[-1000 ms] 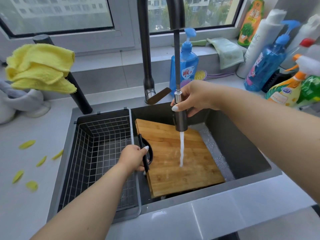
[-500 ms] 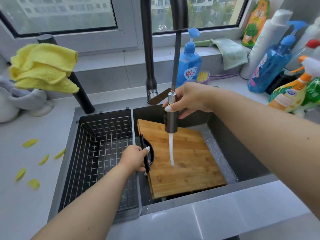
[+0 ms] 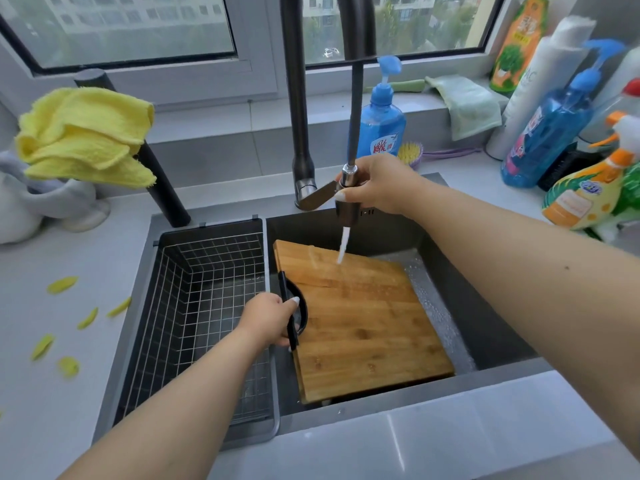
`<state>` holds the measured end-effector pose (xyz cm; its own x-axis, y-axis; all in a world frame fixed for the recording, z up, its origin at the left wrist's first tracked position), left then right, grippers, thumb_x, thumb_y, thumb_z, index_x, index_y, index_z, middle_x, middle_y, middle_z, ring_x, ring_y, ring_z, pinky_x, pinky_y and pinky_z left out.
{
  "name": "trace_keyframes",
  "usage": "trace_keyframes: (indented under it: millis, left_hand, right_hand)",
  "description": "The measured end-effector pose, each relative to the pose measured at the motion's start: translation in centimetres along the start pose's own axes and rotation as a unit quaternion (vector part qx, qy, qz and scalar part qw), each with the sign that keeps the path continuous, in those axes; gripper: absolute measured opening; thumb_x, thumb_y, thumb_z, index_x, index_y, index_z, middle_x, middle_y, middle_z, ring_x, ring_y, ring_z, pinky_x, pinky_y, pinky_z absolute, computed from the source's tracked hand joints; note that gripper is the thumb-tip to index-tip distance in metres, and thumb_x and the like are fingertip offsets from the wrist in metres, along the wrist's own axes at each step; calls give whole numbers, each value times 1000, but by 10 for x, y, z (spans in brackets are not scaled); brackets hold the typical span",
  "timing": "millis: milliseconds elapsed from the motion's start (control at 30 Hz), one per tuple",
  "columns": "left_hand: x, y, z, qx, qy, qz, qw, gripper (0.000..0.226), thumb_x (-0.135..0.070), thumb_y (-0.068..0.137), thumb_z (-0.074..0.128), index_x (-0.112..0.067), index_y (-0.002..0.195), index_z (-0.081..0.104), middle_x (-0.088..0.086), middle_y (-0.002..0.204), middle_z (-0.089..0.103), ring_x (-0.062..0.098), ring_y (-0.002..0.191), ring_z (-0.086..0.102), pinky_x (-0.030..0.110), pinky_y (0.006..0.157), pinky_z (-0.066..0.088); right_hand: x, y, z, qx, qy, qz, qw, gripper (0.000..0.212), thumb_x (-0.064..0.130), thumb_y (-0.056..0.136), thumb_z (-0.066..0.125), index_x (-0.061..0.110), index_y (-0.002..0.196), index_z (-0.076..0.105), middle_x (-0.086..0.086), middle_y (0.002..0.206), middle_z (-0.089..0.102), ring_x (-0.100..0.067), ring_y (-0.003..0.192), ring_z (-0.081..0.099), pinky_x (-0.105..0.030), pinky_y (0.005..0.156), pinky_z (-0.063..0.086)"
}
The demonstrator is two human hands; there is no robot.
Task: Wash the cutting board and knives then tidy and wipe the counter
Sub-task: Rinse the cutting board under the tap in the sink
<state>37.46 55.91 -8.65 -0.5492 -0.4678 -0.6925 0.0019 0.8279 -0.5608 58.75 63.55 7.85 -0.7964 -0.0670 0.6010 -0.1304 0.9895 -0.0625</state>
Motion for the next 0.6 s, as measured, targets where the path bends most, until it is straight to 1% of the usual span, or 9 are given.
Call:
trace_keyframes:
  millis: [33,100,233,300,333,433,467,533,600]
  left_hand:
    - [-1,0,0,-1,17,3,1000,29,-31,94,55,-6,79,55,16,76,73,26,67,72,46,66,60]
    - [-2,0,0,-7,37,7,999,32,-34,93,56,-8,74,52,15,75,73,28,69,72,46,68,60]
    - [-9,-5,2,-36,65,23,997,41,-41,89,60,-13,65,42,13,74,69,28,66,68,38,63,60]
    - [-11,-4,6,-34,38,39,998,42,-47,81,65,-17,66,39,19,77,67,34,71,67,43,68,59]
    - [-15,-6,8,-33,10,49,998,41,-45,79,67,-18,66,40,20,79,68,34,73,67,45,70,57]
    - [-27,-8,17,-24,-81,67,994,29,-26,86,67,-15,72,43,13,76,61,23,66,57,36,62,47]
    - [-33,-8,19,-17,-107,75,991,26,-23,86,67,-14,75,44,12,76,58,23,67,56,34,61,45]
    - [-43,-8,20,-8,-125,90,988,26,-24,81,69,-14,78,45,14,76,56,25,71,57,36,62,45]
    - [-53,-9,16,-9,-118,103,988,26,-23,81,70,-13,79,45,13,73,54,25,69,57,36,62,46]
  right_hand:
    - [-4,-1,-5,6,-12,5,1000,27,35,84,70,17,103,64,0,94,66,-13,89,62,-30,80,55]
    - [-12,-4,-15,15,-26,11,999,28,36,83,71,18,103,65,0,93,66,-12,88,63,-32,82,56]
    - [-19,-11,-19,37,-18,16,999,27,36,83,71,17,102,65,-1,94,66,-14,88,63,-37,86,56]
    - [-19,-14,-16,40,-7,14,999,27,35,84,71,16,101,64,-2,93,66,-15,87,64,-36,86,56]
    - [-19,-15,-16,36,-10,11,999,28,35,84,70,15,102,63,-2,93,65,-15,87,63,-35,86,56]
    - [-22,-17,-21,14,-33,5,999,31,36,86,69,17,108,62,0,97,64,-13,89,60,-29,82,53]
    - [-23,-17,-25,8,-40,4,999,32,36,86,69,17,110,61,1,100,64,-13,91,60,-28,81,52]
    - [-24,-17,-32,-3,-54,1,999,36,35,85,70,18,115,59,3,105,63,-13,94,59,-26,80,49]
    - [-26,-17,-39,-14,-72,0,997,38,34,85,70,18,117,57,4,103,59,-12,91,56,-23,75,44]
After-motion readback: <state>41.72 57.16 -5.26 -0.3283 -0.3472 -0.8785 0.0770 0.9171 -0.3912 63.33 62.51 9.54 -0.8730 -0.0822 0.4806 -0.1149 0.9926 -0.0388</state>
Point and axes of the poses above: each hand's wrist, its own y-axis towards the middle knuckle, its own z-axis out of the palm, x = y × z, the point moved 4 cm from there along y, towards the middle knuckle
